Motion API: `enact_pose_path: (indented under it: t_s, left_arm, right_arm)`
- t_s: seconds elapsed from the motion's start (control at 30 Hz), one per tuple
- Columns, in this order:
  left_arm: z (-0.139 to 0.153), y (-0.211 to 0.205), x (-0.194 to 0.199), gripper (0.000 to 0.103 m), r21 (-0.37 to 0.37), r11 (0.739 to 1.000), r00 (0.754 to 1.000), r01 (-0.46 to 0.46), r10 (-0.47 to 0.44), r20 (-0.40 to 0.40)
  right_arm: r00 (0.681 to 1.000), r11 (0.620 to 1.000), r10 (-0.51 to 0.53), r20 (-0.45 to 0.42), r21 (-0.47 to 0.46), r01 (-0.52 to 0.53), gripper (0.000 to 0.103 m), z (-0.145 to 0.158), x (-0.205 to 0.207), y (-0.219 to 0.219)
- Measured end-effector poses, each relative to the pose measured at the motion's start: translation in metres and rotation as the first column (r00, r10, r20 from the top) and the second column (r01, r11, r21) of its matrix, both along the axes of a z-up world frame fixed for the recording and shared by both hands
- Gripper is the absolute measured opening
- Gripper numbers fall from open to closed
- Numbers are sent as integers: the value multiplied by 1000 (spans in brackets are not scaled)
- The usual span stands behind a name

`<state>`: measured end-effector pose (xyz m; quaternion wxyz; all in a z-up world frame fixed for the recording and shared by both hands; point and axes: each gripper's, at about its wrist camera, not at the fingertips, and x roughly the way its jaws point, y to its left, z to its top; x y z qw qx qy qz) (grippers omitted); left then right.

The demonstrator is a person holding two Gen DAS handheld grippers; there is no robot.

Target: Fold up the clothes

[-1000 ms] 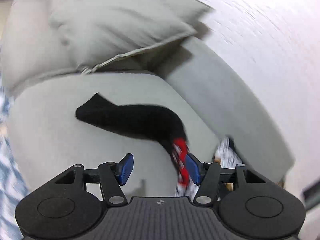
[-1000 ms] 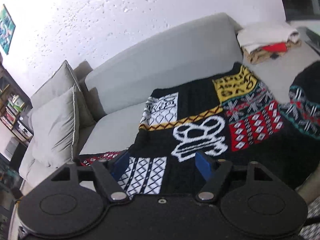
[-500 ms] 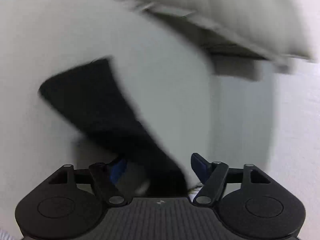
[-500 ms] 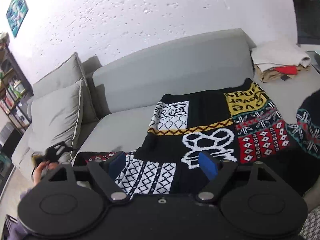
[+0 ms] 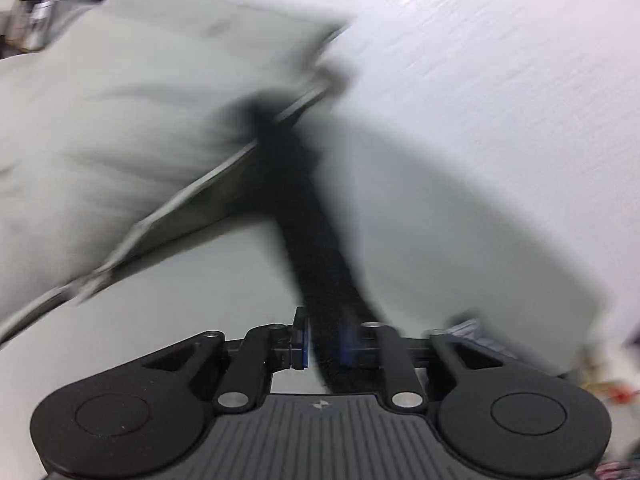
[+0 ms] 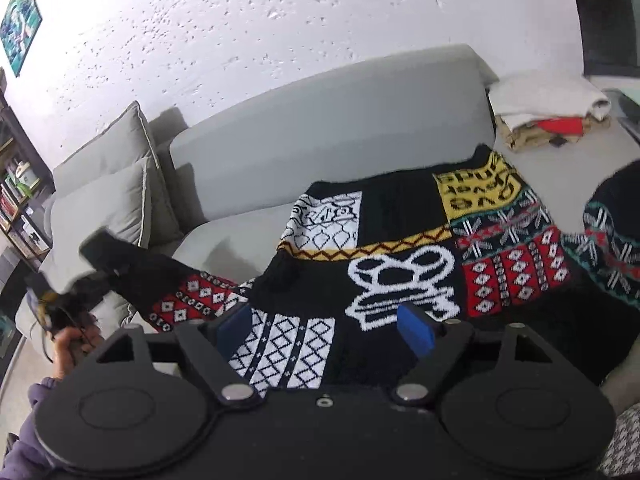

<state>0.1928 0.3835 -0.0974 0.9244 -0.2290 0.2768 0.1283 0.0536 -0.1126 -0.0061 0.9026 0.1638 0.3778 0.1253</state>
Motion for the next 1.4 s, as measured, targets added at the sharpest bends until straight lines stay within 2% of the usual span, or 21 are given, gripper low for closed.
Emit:
enact_pose_path:
  t_s: [0.07, 0.1, 0.2, 0.3, 0.37, 0.5, 0.57, 0.67, 0.7, 0.77, 0.83, 0.87, 0.93, 0.97, 1.03, 1.1, 1.23, 1.3, 1.37, 1.4]
  left_arm:
    - [-22, 14, 3, 39, 10, 993, 980, -117, 117, -158]
    - [-28, 20, -5, 39, 4, 988, 968, -154, 152, -198]
    - [-31, 26, -34, 40, -33, 984, 957, -176, 163, -238]
    - [-19, 8, -58, 42, -32, 995, 964, -94, 83, -253]
    - [-14, -22, -78, 44, -28, 1000, 967, 3, -10, -254]
    - [-2, -93, -114, 47, -10, 983, 952, 182, -178, -248]
    - [-4, -131, -126, 47, -33, 970, 941, 240, -241, -239]
    - [-11, -191, -134, 47, -64, 941, 910, 332, -338, -240]
    - [-13, -210, -133, 47, -59, 928, 896, 367, -370, -246]
    - [-19, -248, -128, 47, -1, 903, 868, 430, -414, -276]
    - [-27, -283, -121, 46, 81, 870, 842, 486, -441, -312]
    - [-32, -294, -119, 46, 121, 855, 835, 505, -448, -319]
    - [-42, -317, -113, 44, 210, 821, 828, 531, -450, -334]
    - [-44, -325, -111, 38, 232, 810, 824, 539, -450, -343]
    - [-41, -329, -112, 31, 223, 806, 814, 548, -453, -364]
    - [-38, -333, -112, 31, 215, 802, 803, 557, -455, -385]
    - [-32, -342, -113, 23, 197, 795, 781, 574, -458, -425]
    - [-28, -347, -114, 25, 191, 791, 773, 582, -465, -432]
    - [-19, -353, -117, 28, 194, 784, 779, 589, -489, -391]
    - [-14, -356, -119, 31, 196, 781, 782, 593, -501, -371]
  right_arm:
    - [1000, 1000, -1, -23, 19, 2, 79, -3, 0, -5]
    - [999, 1000, -2, -33, 29, 3, 79, -4, -1, -9]
    - [999, 999, -9, -42, 45, 11, 79, -4, -4, -19]
    - [999, 997, -20, -40, 70, 23, 80, 0, -8, -32]
    - [999, 995, -28, -39, 90, 31, 80, 2, -14, -44]
    - [998, 992, -50, -44, 111, 54, 84, 1, -29, -71]
    - [994, 992, -70, -88, 96, 79, 86, -12, -32, -88]
    - [970, 992, -96, -222, 59, 112, 85, -46, -28, -105]
    - [965, 993, -100, -241, 42, 113, 83, -59, -26, -109]
    - [963, 994, -105, -249, 5, 110, 44, -82, -21, -112]
    - [965, 994, -109, -240, -26, 106, 29, -103, -15, -112]
    - [968, 995, -96, -231, -30, 92, 25, -114, -10, -110]
    - [973, 996, -86, -215, -53, 77, 25, -131, -2, -105]
    - [972, 995, -85, -219, -69, 71, 25, -140, 1, -102]
    - [971, 993, -81, -227, -100, 60, 24, -158, 7, -97]
    - [966, 993, -77, -247, -105, 52, 21, -166, 3, -100]
    - [948, 996, -48, -314, -90, 20, 20, -146, -1, -111]
    - [954, 998, -67, -292, -11, 67, 26, -131, -6, -128]
    - [967, 982, -137, -216, 102, 161, 45, -113, -15, -157]
    - [966, 966, -186, -182, 145, 214, 50, -106, -20, -172]
